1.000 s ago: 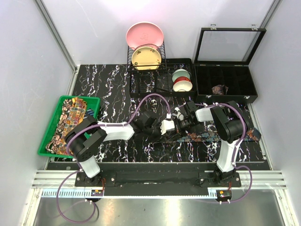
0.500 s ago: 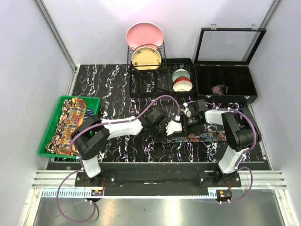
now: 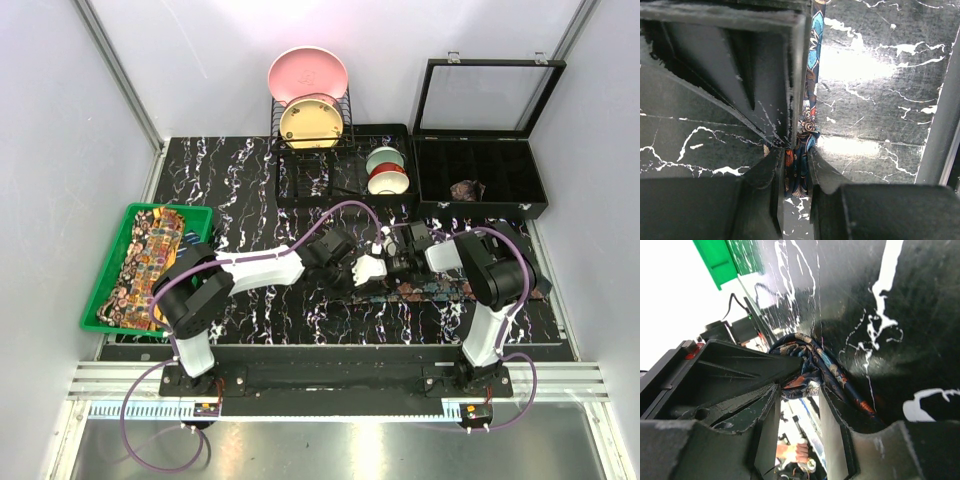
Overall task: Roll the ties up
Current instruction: Roll the tie at the center of the board.
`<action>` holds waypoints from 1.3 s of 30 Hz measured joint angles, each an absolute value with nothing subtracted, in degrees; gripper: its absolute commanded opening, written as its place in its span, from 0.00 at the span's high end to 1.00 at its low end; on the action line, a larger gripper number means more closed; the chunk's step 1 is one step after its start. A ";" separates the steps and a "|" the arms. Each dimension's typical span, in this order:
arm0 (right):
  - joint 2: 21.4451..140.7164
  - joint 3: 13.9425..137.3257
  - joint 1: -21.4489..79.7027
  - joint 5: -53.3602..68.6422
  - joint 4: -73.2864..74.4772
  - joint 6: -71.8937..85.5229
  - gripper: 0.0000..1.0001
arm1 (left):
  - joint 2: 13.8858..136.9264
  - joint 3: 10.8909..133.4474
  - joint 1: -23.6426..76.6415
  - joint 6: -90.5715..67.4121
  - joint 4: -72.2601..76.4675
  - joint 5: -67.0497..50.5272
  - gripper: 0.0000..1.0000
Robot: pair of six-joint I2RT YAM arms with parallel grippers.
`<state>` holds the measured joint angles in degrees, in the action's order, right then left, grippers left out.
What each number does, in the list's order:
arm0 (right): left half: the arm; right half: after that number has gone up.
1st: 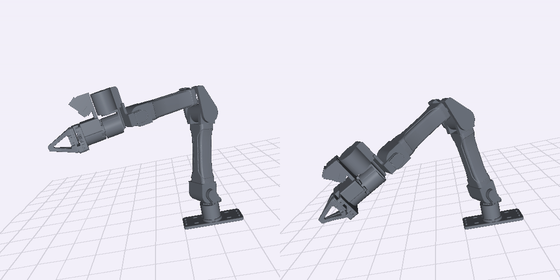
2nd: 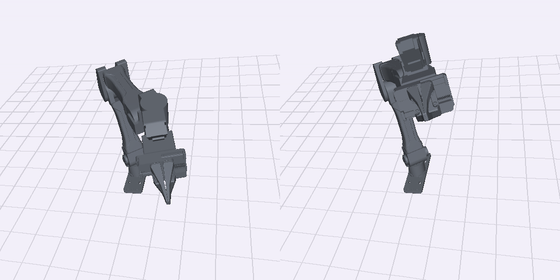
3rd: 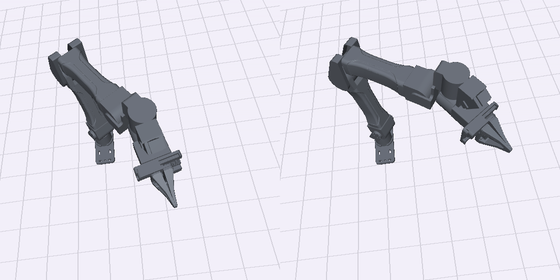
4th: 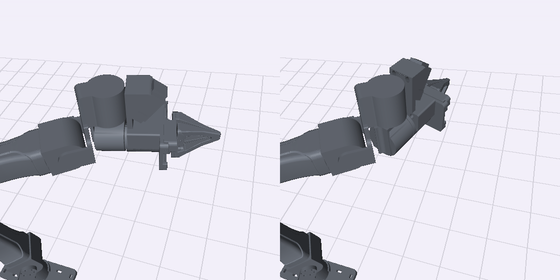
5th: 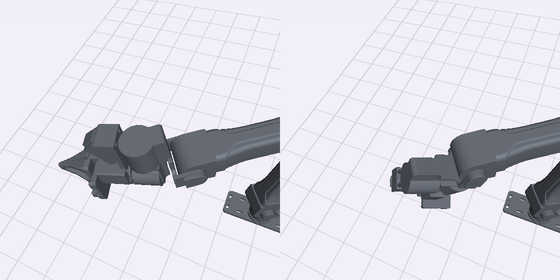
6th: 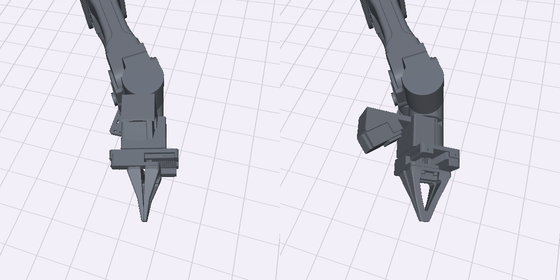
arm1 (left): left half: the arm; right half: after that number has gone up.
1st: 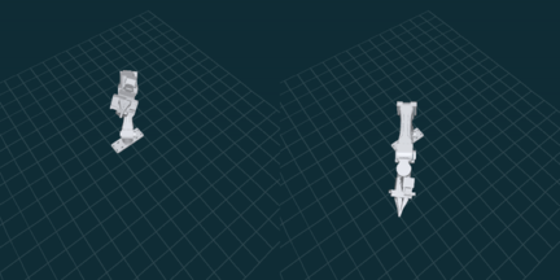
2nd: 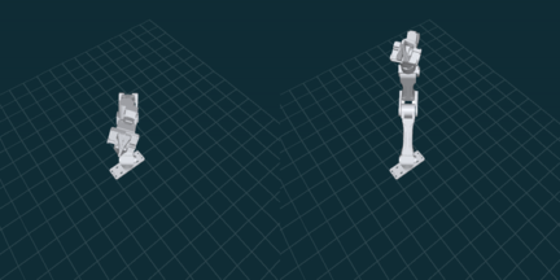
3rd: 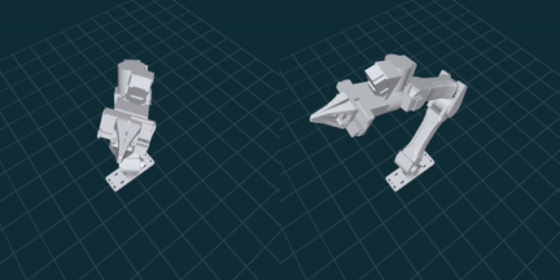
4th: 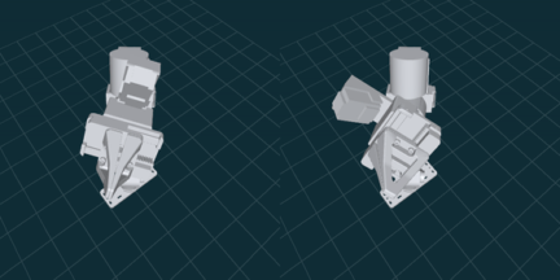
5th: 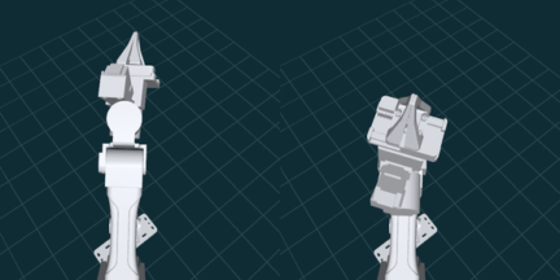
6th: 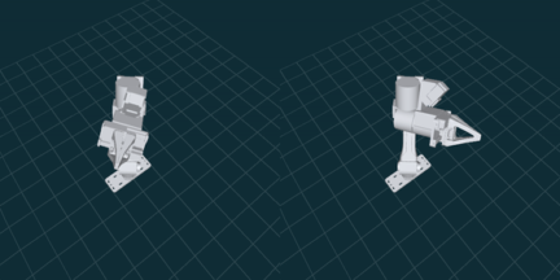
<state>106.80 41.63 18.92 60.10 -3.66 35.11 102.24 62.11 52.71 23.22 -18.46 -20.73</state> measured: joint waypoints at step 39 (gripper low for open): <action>107.00 43.38 18.17 57.43 6.00 26.79 1.00 | 94.61 52.07 52.27 19.42 -11.00 -20.56 0.07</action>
<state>107.00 43.38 18.17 57.43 6.00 26.79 94.61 52.07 52.27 19.42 -11.00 -20.56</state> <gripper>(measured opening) 0.011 0.886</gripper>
